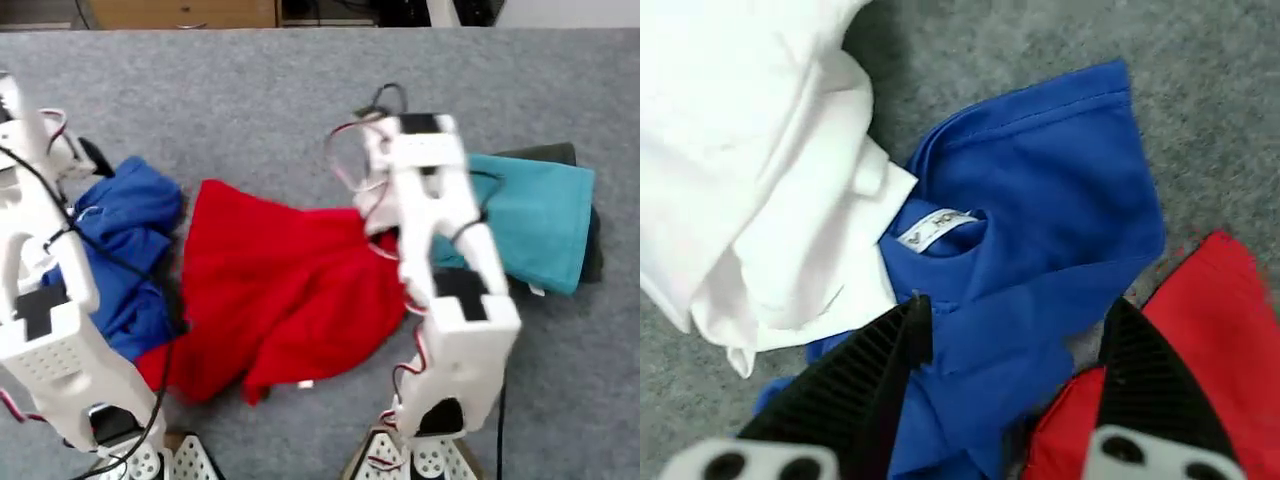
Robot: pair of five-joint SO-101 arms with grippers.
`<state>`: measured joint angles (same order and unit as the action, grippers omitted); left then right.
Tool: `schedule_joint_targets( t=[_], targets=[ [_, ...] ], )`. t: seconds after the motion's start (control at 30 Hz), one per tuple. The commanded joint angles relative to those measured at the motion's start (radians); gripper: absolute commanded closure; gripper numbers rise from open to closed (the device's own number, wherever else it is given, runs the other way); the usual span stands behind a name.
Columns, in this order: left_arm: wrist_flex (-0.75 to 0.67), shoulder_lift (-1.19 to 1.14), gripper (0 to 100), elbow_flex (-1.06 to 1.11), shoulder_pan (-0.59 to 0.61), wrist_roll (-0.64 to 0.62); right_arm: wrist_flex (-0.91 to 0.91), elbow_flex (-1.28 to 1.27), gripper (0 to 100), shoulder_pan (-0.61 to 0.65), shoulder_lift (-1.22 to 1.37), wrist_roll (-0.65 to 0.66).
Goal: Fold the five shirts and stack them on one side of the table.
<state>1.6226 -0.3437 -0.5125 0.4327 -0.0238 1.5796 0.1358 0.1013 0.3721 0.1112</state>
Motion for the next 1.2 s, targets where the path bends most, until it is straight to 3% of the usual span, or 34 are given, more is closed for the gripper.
schedule_joint_targets(
  t=[0.0, 0.27, 0.43, 0.6, 0.9, 1.17],
  targets=[
    [-0.055, -0.021, 73, 0.025, -0.064, -0.029, 0.006, 0.03, 99.8, -0.035, -0.102, 0.012],
    [-0.081, -0.302, 74, 0.091, -0.138, -0.034, -0.08, -0.116, 99.8, 0.079, -0.12, 0.006],
    [-0.055, -0.418, 99, -0.095, -0.052, -0.029, -0.089, -0.145, 99.8, 0.124, -0.12, 0.006],
    [0.141, -0.421, 98, -0.434, 0.003, -0.026, -0.089, -0.14, 99.8, 0.159, -0.12, 0.006],
    [0.137, -0.206, 98, -0.991, 0.14, -0.026, -0.091, -0.142, 99.7, 0.249, -0.113, 0.006],
    [0.101, -0.163, 98, -1.083, 0.408, -0.026, -0.103, -0.147, 99.4, 0.228, -0.116, 0.006]
  ],
)
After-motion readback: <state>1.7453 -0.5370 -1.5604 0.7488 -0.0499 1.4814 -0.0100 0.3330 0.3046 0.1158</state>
